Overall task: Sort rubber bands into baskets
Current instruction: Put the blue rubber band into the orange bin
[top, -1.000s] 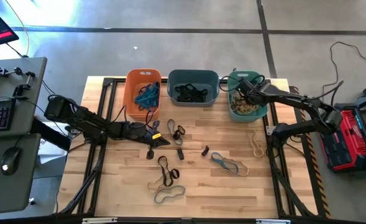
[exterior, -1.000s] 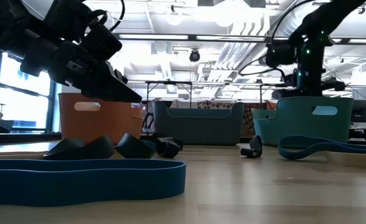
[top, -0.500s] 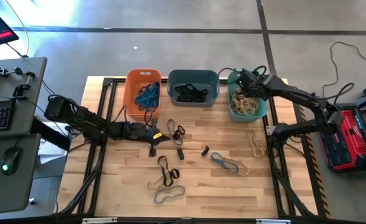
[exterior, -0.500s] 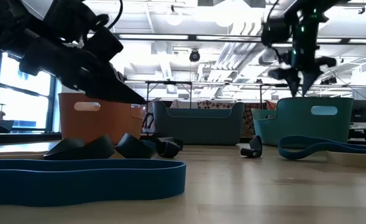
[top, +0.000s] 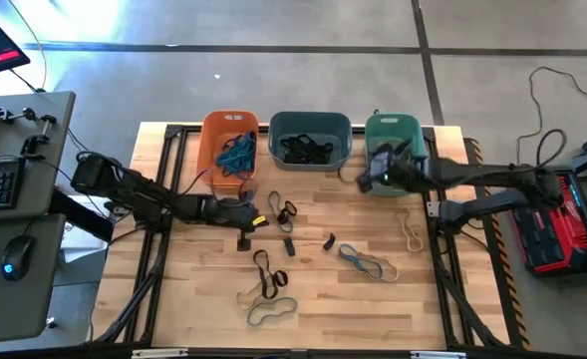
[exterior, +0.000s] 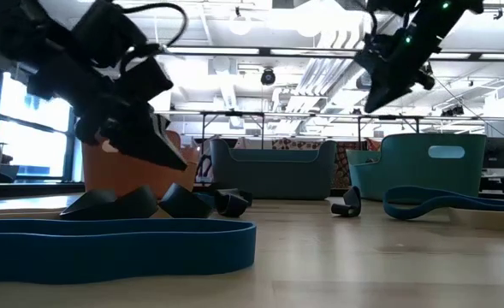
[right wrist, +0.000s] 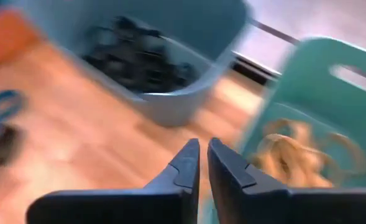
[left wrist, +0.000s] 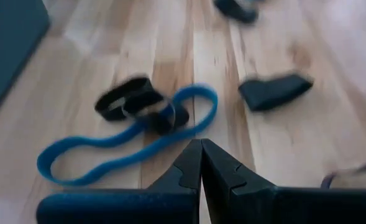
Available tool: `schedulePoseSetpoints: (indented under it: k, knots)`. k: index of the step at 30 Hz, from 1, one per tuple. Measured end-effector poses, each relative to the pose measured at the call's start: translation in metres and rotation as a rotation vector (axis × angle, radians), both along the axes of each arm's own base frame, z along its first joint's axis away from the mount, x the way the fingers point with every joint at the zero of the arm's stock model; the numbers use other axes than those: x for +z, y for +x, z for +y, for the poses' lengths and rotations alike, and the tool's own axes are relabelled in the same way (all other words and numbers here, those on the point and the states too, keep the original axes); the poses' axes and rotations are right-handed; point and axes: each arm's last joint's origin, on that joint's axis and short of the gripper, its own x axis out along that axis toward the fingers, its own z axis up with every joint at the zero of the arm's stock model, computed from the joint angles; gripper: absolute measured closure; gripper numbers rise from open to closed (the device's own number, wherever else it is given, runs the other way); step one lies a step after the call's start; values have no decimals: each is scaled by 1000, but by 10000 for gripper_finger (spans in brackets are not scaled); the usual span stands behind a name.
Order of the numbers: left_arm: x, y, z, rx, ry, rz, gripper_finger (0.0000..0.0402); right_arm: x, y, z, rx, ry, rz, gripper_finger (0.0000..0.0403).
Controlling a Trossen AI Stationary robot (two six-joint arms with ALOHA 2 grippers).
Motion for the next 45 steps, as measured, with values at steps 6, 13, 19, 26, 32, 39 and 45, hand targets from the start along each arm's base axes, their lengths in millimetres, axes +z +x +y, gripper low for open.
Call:
schedulePoseSetpoints:
  k: [6,13,19,26,32,39,45]
  knots:
    - [13,13,4,-5,70,169,401,-10,15,45,157,-70,-132,400]
    - [28,23,7,-79,172,228,379,-11,14,89,250,-120,-241,402]
    - [32,30,7,-161,268,233,332,-9,10,117,324,-148,-304,402]
    - [22,44,6,-219,327,307,286,-11,8,134,353,-188,-317,403]
    - [13,58,9,-193,416,380,267,-16,11,139,360,-198,-306,403]
    - [-3,63,18,-187,427,495,266,-21,15,141,366,-201,-284,403]
    - [-6,65,19,-221,449,511,279,-22,15,141,368,-200,-282,403]
